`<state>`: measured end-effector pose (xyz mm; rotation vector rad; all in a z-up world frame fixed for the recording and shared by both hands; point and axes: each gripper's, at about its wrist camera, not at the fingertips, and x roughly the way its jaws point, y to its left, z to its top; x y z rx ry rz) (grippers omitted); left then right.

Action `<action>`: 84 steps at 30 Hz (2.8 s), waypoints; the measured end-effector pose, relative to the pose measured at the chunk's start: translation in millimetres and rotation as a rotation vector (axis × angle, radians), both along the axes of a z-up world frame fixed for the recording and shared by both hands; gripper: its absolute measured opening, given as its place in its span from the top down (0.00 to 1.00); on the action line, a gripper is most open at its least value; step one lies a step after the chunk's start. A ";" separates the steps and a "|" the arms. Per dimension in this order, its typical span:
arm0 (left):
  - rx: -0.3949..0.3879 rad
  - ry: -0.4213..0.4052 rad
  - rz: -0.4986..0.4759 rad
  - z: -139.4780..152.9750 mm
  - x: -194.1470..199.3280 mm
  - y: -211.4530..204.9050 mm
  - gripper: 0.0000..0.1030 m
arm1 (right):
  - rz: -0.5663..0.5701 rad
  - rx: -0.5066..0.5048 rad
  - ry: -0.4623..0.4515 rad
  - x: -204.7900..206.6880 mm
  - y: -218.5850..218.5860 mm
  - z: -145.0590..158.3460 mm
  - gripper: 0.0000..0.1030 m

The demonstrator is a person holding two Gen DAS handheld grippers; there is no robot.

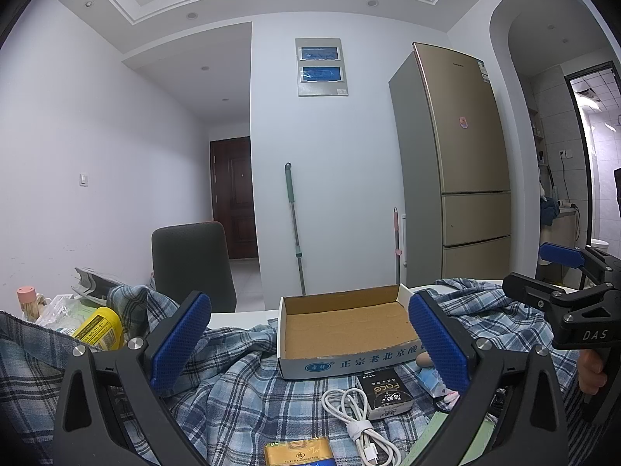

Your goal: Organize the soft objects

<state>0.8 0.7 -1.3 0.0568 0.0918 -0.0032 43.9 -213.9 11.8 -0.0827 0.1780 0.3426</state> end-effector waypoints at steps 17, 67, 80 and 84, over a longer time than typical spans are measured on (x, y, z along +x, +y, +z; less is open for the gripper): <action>-0.024 0.112 0.017 22.3 2.2 1.3 0.00 | 0.021 -0.015 0.121 1.4 0.7 19.5 0.00; -0.012 0.597 0.084 -20.6 10.1 20.4 0.00 | 0.160 -0.040 0.431 12.2 -1.7 -4.3 0.91; -0.066 0.858 0.098 -71.2 54.3 16.4 0.17 | 0.198 -0.048 0.402 7.0 11.8 -23.9 0.91; -0.063 0.915 0.093 -85.8 60.1 14.4 0.32 | 0.206 -0.054 0.413 6.9 11.5 -28.4 0.91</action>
